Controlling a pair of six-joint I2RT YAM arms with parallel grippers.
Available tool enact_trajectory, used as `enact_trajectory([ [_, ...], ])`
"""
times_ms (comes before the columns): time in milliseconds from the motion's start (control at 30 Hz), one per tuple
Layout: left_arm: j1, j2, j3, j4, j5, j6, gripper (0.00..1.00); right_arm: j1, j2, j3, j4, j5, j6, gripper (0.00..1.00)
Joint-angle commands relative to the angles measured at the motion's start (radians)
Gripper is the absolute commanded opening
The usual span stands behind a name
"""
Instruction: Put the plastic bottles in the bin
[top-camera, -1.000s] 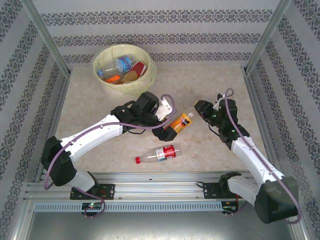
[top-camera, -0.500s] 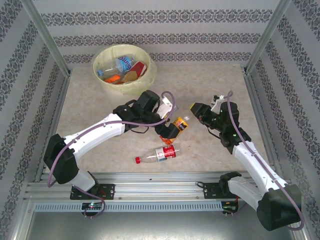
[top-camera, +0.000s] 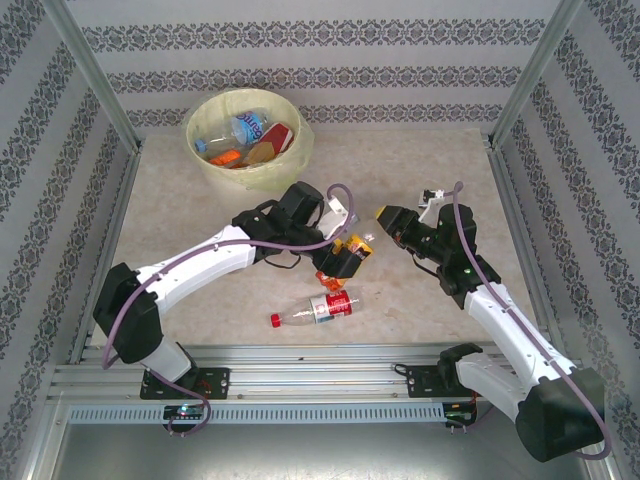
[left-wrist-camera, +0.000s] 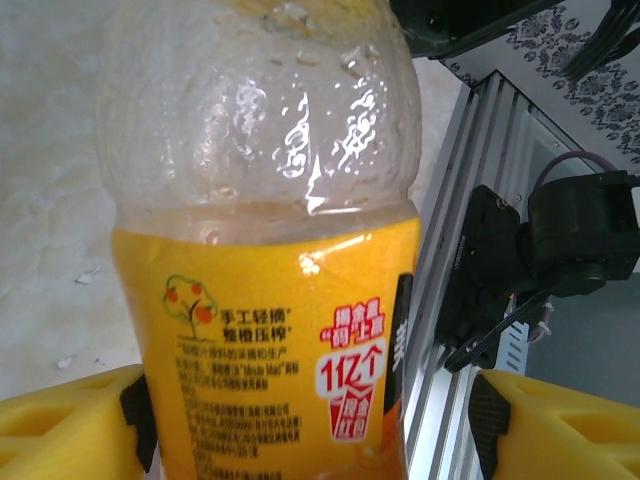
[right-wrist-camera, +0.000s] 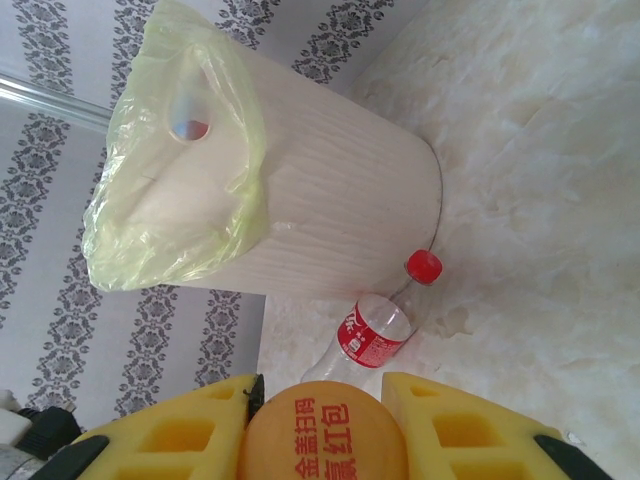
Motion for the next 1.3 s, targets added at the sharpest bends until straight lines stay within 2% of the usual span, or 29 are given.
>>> enact_trajectory([
  [0,0.008,0.022,0.033,-0.015,0.038,0.01,0.8,0.013,-0.013,0.032,0.032,0.016,0.0,0.27],
  [133,0.008,0.026,0.036,-0.019,0.038,0.01,0.77,0.012,-0.014,0.035,0.026,0.02,-0.004,0.27],
  [300,0.008,0.022,0.039,-0.02,0.049,0.01,0.62,0.014,-0.019,0.032,0.016,0.023,-0.01,0.27],
  [433,0.008,0.022,0.039,-0.023,0.05,0.014,0.57,0.016,-0.03,0.029,0.008,0.026,-0.012,0.3],
  [733,0.014,0.006,0.044,-0.034,0.026,0.009,0.56,0.012,-0.119,0.011,-0.016,-0.022,-0.043,0.61],
  [900,0.029,-0.004,0.047,-0.037,0.024,0.006,0.56,0.012,-0.244,0.002,-0.124,-0.036,-0.112,0.85],
  [967,0.031,-0.01,0.041,-0.037,0.018,0.007,0.56,0.012,-0.291,0.011,-0.186,-0.034,-0.146,0.91],
  [1100,0.031,-0.023,0.034,-0.035,0.015,0.003,0.57,0.014,-0.372,0.055,-0.336,-0.022,-0.245,0.97],
  [1267,0.033,-0.03,0.038,-0.053,-0.016,0.018,0.57,0.027,-0.456,0.104,-0.438,-0.012,-0.372,0.98],
])
